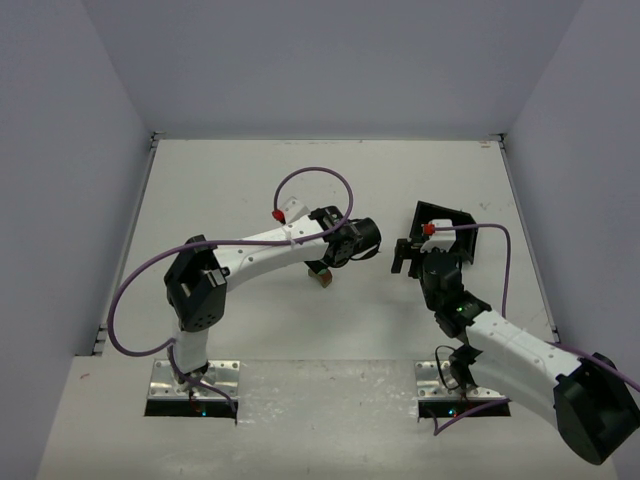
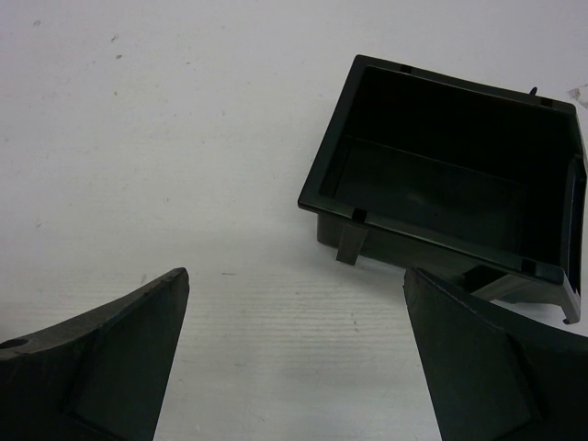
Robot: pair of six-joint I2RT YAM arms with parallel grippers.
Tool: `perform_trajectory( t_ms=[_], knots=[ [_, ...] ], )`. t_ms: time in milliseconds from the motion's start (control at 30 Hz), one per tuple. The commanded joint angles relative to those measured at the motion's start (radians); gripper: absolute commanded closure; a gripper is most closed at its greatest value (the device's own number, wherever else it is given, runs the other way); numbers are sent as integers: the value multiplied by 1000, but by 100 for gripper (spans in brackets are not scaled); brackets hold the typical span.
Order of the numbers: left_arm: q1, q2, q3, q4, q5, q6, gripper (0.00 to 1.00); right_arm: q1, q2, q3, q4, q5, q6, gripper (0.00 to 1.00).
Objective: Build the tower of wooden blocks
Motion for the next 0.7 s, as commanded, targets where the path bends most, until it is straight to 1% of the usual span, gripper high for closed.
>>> perform_trajectory(
  t_ms=[0,133,333,433,467,500,633,667],
  knots=[
    [-10,-21,6,-7,-20,-10,61,1,-14,-1,50,31,13,1],
    [-12,-16,14,-6,-18,3,58,-1,-14,-1,51,28,12,1],
    [-12,-13,25,-7,-21,14,50,1,-12,0,51,21,11,1],
    [-12,-13,31,-6,-23,21,42,1,-12,0,51,19,10,1],
    [-11,-13,36,-7,-24,26,34,1,-11,0,50,18,9,1],
    [-11,-13,41,-7,-24,31,29,1,-12,1,51,18,9,1],
    [-13,-20,61,-7,-31,58,16,-1,-10,3,51,19,6,1],
    [-13,-23,65,-7,-31,65,12,0,-10,3,51,19,5,1]
  ],
)
